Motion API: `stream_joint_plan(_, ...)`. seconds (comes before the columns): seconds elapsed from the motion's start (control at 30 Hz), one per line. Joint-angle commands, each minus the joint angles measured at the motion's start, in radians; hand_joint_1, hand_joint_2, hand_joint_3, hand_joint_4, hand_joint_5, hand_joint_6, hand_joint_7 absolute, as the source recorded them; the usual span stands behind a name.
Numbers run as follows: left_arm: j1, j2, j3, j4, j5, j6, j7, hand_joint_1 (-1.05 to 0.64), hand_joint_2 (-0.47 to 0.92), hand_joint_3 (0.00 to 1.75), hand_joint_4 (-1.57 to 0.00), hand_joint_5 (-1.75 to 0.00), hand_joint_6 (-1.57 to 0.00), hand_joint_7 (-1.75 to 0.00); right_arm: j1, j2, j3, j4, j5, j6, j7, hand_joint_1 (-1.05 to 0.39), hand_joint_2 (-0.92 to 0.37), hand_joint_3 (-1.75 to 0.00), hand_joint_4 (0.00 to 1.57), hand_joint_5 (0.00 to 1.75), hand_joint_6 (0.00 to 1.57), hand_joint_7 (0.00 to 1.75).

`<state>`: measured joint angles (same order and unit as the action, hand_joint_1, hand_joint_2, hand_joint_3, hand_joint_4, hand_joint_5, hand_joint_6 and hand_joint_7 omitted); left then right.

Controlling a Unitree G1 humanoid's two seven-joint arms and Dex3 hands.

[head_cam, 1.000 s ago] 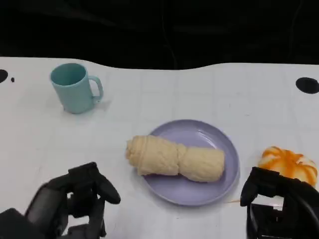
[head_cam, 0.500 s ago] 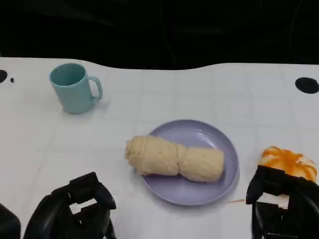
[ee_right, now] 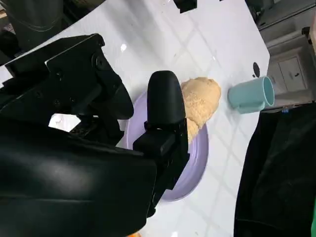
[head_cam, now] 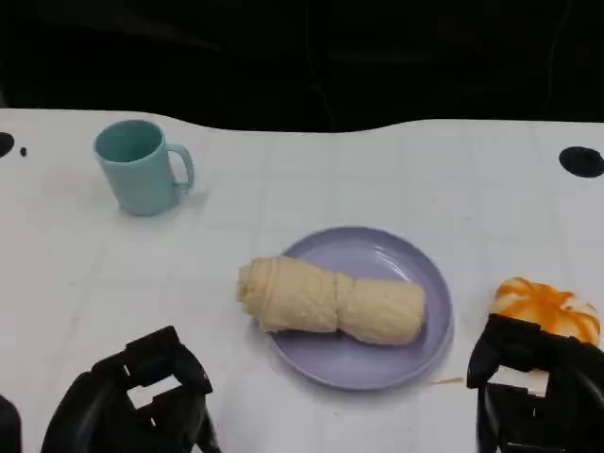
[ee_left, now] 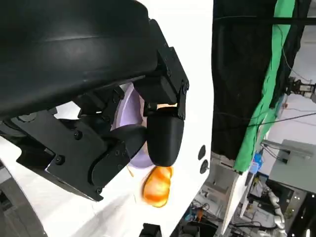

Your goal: Grasp the towel on the left side of the plate with the left hand and place it into the plate.

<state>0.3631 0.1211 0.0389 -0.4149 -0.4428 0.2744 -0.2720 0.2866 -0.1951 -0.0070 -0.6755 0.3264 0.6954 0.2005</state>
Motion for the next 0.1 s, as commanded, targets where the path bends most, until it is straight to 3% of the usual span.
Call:
stream_joint_plan(0.03, -0.012, 0.006, 0.015, 0.005, -0.016, 0.009, -0.009, -0.13, 0.43, 1.31, -0.85, -1.75, -0.84, -1.49, -0.005, -0.012, -0.006, 0.009, -0.005, -0.011, 0.0, 0.05, -0.59, -1.41, 0.82, 1.75, 0.6, 1.75)
stream_joint_plan(0.1, -0.014, 0.006, 0.019, 0.01, -0.018, 0.004, -0.013, -0.11, 0.43, 1.33, -0.84, -1.75, -0.82, -1.5, -0.006, -0.01, -0.003, 0.012, -0.008, -0.011, -0.003, 0.04, -0.59, -1.41, 0.82, 1.75, 0.6, 1.75)
